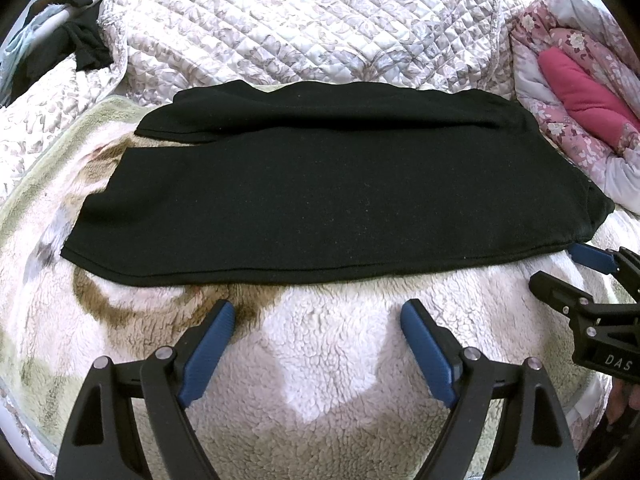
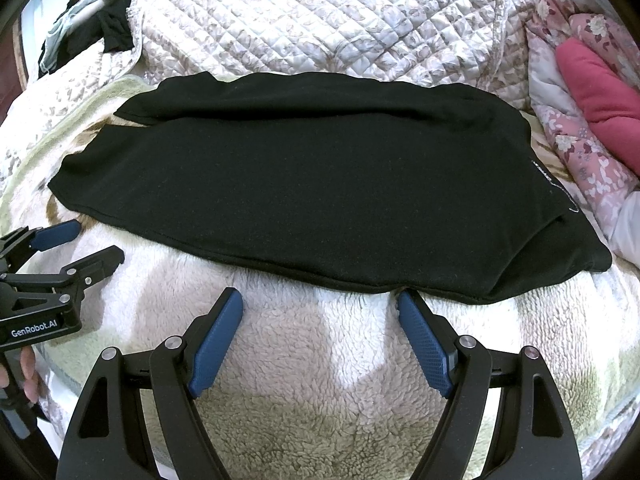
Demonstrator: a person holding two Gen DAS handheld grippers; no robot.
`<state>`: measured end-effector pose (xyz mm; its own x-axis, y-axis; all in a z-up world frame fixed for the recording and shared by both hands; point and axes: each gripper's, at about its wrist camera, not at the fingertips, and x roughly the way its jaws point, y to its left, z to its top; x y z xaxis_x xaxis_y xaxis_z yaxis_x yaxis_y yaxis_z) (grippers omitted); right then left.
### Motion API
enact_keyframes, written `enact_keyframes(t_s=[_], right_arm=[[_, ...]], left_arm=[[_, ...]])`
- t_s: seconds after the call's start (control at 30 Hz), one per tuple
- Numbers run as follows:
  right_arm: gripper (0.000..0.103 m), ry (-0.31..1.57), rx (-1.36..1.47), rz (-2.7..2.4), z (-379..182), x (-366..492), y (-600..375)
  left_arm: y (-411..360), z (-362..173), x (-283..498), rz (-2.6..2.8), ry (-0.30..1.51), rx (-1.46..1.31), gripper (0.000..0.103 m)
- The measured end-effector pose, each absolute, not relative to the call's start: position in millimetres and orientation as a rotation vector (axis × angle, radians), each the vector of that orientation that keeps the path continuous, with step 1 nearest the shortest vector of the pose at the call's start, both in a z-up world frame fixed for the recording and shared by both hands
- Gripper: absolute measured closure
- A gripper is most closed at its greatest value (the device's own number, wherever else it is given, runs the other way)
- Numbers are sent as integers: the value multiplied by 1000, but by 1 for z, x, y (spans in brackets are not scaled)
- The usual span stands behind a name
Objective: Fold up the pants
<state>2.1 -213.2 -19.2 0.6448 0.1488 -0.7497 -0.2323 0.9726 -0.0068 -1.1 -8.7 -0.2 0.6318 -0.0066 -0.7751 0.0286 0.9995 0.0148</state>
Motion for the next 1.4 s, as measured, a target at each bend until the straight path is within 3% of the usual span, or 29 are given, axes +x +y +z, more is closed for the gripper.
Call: enact_keyframes(t_s=[1.4], right_arm=[[24,835,109,123,-1,-1,-291]], left_arm=[[22,10,-10,21,813,-70,18]])
